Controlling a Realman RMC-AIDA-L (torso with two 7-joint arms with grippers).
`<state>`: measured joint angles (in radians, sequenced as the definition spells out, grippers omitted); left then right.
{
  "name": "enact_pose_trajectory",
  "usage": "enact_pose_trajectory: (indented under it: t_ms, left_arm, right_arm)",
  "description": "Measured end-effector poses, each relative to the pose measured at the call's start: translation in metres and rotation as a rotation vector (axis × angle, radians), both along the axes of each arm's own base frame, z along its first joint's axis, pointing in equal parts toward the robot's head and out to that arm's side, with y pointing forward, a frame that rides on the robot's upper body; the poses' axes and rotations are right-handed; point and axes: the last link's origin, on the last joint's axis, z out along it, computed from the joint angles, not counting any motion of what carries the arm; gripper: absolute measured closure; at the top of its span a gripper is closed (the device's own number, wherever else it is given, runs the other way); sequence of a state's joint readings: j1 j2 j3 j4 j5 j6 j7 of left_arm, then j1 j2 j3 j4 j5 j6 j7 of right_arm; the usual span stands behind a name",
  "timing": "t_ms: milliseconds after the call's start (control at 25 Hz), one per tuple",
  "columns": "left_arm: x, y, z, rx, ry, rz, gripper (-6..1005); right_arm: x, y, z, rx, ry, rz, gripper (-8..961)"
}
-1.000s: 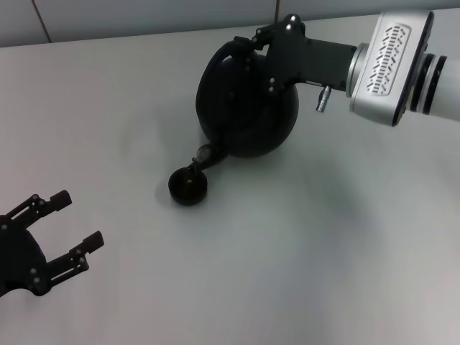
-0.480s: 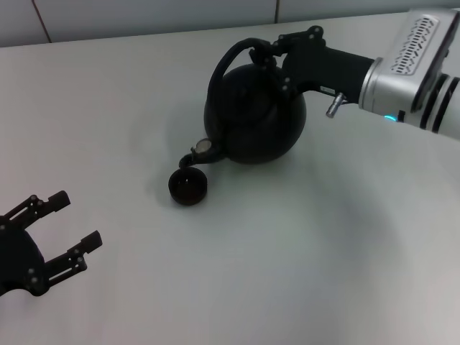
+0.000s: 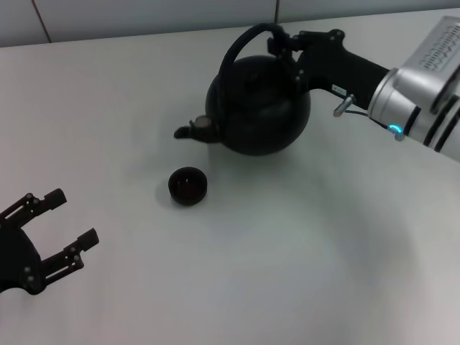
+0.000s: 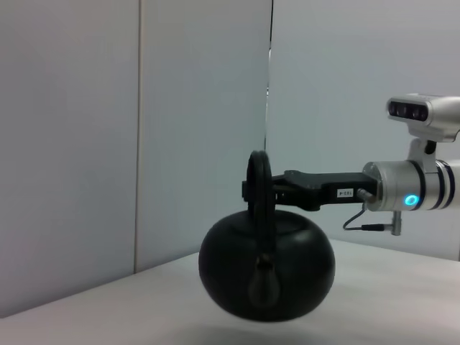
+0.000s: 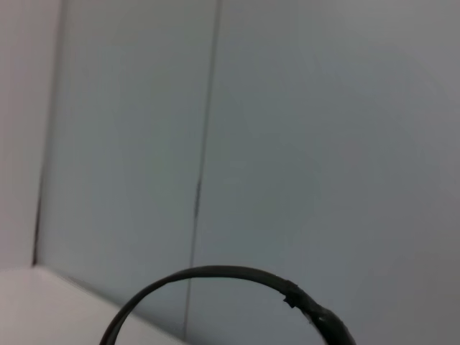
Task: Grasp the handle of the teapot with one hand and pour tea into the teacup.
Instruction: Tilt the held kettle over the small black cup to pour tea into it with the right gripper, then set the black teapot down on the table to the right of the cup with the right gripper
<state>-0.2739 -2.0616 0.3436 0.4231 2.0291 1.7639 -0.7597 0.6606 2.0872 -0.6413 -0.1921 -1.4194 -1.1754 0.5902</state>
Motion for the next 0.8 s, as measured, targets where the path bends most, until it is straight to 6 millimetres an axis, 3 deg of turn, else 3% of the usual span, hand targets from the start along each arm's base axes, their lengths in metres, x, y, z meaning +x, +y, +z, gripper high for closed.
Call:
enact_pose_trajectory:
  t_ms: [480,800]
  left_arm:
    - [0.004,0.007,0.001,0.006,0.005,-0.026,199]
    - [0.005,0.008,0.0,0.004,0.002,-0.027,200]
  right_arm:
    - [0.043,-0.028,0.02,0.12,0.121,-0.143,864]
    - [0.058,-0.042,0.025,0.161,0.146,-0.19,864]
